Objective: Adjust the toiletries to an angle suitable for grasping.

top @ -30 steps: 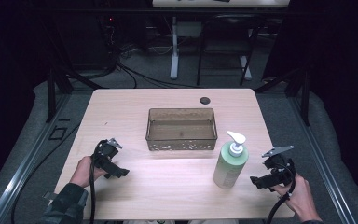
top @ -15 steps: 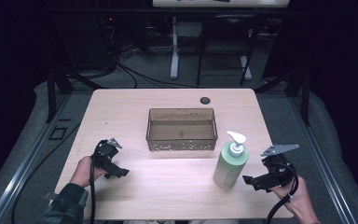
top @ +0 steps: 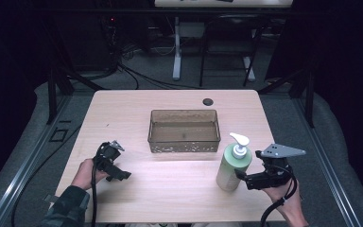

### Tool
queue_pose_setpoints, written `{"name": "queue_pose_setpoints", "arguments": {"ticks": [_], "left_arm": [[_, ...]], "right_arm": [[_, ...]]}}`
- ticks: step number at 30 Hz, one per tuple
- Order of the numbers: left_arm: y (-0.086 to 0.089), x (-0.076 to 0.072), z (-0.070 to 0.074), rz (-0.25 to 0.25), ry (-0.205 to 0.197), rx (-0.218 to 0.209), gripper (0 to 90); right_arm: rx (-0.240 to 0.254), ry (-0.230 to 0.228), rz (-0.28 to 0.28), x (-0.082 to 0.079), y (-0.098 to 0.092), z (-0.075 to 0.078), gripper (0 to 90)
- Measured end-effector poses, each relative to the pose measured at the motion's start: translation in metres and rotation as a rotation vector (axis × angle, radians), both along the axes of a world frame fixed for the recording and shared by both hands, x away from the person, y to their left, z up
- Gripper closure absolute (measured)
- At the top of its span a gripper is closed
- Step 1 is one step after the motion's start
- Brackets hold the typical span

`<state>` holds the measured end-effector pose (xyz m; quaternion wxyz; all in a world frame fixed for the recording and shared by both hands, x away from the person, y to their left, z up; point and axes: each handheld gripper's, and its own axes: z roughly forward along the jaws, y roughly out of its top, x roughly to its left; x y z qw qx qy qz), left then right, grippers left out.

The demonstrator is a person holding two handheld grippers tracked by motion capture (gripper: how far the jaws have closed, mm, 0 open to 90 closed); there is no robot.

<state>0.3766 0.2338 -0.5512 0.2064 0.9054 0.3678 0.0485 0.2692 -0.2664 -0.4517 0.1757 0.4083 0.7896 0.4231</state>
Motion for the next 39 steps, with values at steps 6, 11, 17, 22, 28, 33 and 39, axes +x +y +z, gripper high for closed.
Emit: {"name": "queue_pose_setpoints", "arguments": {"ticks": [6, 11, 17, 22, 28, 33, 39], "left_arm": [[0.000, 0.000, 0.000, -0.002, -0.001, 0.004, 0.3], [0.000, 0.000, 0.000, 0.001, 0.003, 0.009, 0.4], [0.000, 0.000, 0.000, 0.000, 0.000, 0.010, 0.4], [0.001, 0.000, 0.000, 0.006, -0.002, 0.009, 0.4], [-0.001, 0.000, 0.000, 0.002, -0.002, 0.012, 0.4], [0.000, 0.000, 0.000, 0.005, -0.002, 0.013, 0.4], [0.000, 0.000, 0.000, 0.003, -0.001, 0.014, 0.4]], "right_arm": [[0.009, -0.018, 0.006, 0.008, 0.011, 0.000, 0.0], [0.018, -0.037, 0.000, 0.013, 0.017, 0.001, 0.1], [0.008, -0.070, -0.010, 0.017, 0.030, -0.006, 9.6], [-0.012, -0.084, -0.021, 0.016, 0.032, -0.006, 11.2], [-0.016, -0.091, 0.000, 0.017, 0.034, -0.006, 11.6], [-0.011, -0.093, 0.005, 0.021, 0.037, -0.007, 11.6], [-0.007, -0.093, 0.056, 0.034, 0.045, -0.007, 11.6]]}}
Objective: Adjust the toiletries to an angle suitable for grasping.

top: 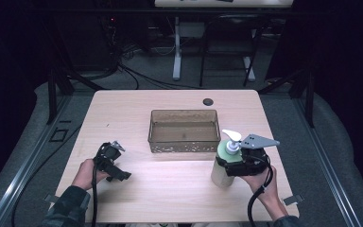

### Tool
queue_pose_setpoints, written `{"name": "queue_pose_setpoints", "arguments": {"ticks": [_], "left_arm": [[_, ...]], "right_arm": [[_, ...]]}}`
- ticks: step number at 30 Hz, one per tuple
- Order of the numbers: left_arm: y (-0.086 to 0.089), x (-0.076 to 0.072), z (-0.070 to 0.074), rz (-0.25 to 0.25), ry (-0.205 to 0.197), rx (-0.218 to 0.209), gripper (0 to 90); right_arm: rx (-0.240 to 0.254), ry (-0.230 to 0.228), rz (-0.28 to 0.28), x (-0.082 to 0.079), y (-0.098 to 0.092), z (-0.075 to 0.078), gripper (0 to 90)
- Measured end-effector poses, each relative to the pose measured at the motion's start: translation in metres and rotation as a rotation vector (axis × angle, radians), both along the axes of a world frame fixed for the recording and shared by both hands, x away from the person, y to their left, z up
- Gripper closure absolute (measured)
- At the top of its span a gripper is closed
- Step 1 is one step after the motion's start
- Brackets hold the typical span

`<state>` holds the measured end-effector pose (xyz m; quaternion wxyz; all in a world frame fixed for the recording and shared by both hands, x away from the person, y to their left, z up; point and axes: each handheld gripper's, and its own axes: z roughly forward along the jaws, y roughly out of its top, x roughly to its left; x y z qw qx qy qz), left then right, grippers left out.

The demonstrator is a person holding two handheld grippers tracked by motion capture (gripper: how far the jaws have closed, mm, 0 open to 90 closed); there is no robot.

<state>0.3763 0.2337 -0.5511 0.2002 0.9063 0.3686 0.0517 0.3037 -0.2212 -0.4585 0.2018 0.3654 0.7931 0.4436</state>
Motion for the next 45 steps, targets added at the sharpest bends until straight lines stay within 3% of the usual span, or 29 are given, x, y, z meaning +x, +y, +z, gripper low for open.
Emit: {"name": "queue_pose_setpoints", "arguments": {"ticks": [11, 18, 29, 42, 45], "left_arm": [[0.002, 0.000, 0.001, 0.010, -0.003, -0.004, 0.4], [0.002, 0.000, 0.001, 0.008, -0.006, -0.004, 0.4], [0.003, 0.000, 0.001, 0.008, -0.005, -0.008, 0.4], [0.001, 0.000, 0.001, 0.003, -0.004, -0.006, 0.4], [0.001, -0.001, 0.001, 0.001, -0.007, -0.006, 0.4]], "right_arm": [[0.008, 0.004, 0.117, 0.029, 0.011, 0.001, 11.7], [0.018, 0.004, 0.131, 0.036, 0.014, 0.000, 11.6], [0.035, -0.035, 0.135, 0.048, 0.027, -0.004, 11.6], [0.058, -0.056, 0.200, 0.060, 0.026, -0.007, 11.5], [0.053, -0.041, 0.199, 0.061, 0.027, -0.006, 11.1]]}}
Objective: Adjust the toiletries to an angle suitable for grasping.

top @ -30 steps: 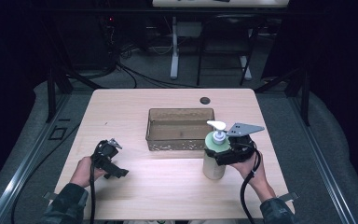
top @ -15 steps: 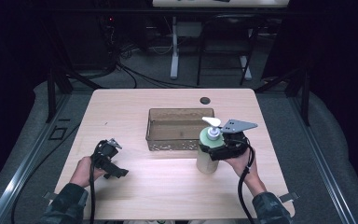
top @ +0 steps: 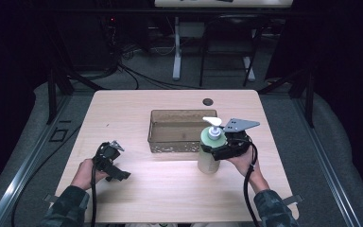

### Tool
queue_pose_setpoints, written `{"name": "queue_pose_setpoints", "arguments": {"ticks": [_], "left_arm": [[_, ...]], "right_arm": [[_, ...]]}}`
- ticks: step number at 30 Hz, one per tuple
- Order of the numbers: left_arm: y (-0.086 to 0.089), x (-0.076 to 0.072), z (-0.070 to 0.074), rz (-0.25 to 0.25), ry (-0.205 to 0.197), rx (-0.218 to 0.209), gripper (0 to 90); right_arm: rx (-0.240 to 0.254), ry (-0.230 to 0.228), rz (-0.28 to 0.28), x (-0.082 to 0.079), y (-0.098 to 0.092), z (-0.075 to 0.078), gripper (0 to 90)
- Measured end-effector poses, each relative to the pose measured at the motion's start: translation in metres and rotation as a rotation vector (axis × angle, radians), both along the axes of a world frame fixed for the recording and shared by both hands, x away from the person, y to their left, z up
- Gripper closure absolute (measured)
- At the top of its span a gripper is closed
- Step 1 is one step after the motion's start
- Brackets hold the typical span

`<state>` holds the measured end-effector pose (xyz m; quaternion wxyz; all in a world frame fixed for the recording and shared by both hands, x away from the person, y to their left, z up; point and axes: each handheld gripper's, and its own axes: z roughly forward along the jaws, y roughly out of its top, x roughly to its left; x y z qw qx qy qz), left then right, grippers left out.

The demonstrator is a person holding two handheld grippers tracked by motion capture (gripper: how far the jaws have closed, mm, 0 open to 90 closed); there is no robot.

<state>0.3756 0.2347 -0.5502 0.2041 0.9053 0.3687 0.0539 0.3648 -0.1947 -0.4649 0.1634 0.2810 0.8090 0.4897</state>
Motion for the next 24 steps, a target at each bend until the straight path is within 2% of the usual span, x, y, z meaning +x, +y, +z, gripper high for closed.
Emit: {"name": "queue_pose_setpoints", "arguments": {"ticks": [3, 7, 9, 12, 14, 15, 17, 20, 21, 24], "left_arm": [[0.001, 0.000, 0.001, 0.002, -0.002, 0.001, 0.4], [0.001, 0.000, 0.001, 0.003, -0.003, -0.002, 0.4], [0.001, 0.000, 0.001, 0.003, -0.002, -0.001, 0.4], [0.001, 0.000, 0.001, 0.003, -0.001, 0.000, 0.4], [0.001, 0.000, 0.001, 0.003, -0.001, -0.001, 0.4], [0.001, 0.000, 0.001, 0.003, -0.001, 0.000, 0.5], [0.001, 0.000, 0.001, 0.003, 0.000, 0.002, 0.5], [0.001, 0.000, 0.000, 0.004, 0.000, 0.002, 0.5], [0.001, 0.000, 0.000, 0.005, 0.001, 0.002, 0.5], [0.001, 0.000, 0.000, 0.005, 0.003, 0.004, 0.6]], "right_arm": [[-0.011, 0.021, -0.007, 0.000, 0.001, 0.002, 10.3], [-0.030, 0.068, -0.021, 0.002, 0.000, 0.007, 3.3], [-0.063, 0.099, -0.026, 0.001, -0.005, 0.012, 0.0], [-0.075, 0.108, -0.027, -0.002, -0.009, 0.015, 0.0], [-0.101, 0.132, -0.021, -0.004, -0.013, 0.020, 0.0], [-0.130, 0.147, -0.020, -0.005, -0.016, 0.023, 0.0], [-0.146, 0.158, -0.019, -0.006, -0.017, 0.025, 0.0], [-0.204, 0.185, -0.022, -0.008, -0.020, 0.031, 0.0], [-0.238, 0.196, -0.028, -0.009, -0.021, 0.036, 0.0], [-0.263, 0.210, -0.033, -0.009, -0.022, 0.041, 0.0]]}}
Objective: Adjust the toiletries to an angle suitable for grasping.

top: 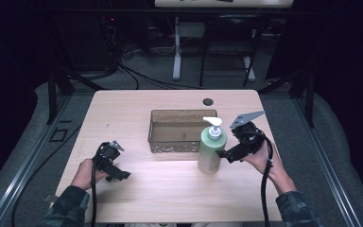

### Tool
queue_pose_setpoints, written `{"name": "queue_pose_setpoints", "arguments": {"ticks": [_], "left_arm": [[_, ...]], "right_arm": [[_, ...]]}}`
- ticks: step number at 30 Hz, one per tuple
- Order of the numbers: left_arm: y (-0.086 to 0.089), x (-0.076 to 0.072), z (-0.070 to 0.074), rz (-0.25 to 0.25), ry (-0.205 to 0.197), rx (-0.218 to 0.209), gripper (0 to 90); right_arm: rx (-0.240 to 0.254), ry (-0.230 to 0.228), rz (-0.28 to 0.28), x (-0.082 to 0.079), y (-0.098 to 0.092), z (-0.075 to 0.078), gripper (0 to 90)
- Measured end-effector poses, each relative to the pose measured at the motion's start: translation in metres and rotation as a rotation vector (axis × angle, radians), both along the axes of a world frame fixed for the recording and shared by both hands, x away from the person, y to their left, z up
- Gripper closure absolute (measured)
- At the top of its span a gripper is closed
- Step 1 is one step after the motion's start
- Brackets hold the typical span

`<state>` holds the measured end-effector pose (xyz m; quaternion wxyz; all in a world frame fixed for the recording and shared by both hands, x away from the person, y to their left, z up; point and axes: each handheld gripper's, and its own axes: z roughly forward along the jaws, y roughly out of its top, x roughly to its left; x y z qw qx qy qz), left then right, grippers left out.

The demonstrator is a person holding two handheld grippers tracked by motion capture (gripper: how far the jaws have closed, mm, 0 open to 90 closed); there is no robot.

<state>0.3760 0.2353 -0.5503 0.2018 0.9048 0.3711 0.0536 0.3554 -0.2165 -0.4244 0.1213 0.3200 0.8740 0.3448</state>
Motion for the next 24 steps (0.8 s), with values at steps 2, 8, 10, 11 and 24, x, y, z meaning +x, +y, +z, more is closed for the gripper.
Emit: {"name": "queue_pose_setpoints", "arguments": {"ticks": [2, 8, 10, 11, 24], "left_arm": [[0.000, 0.000, 0.000, -0.001, -0.002, 0.002, 0.8], [0.000, 0.000, 0.000, 0.000, -0.006, 0.005, 1.6], [0.000, 0.000, 0.000, -0.001, -0.007, 0.004, 1.6], [0.000, 0.000, 0.001, -0.002, -0.009, 0.005, 1.6], [0.000, 0.000, 0.001, -0.003, -0.013, 0.010, 3.2]], "right_arm": [[-0.037, 0.014, 0.004, 0.000, 0.000, 0.006, 0.0], [-0.146, 0.062, -0.002, 0.001, 0.003, 0.020, 0.0], [-0.170, 0.067, -0.002, 0.002, 0.003, 0.025, 0.1], [-0.178, 0.061, -0.001, 0.002, 0.003, 0.026, 0.1], [-0.272, 0.064, -0.008, 0.008, 0.010, 0.054, 0.3]]}}
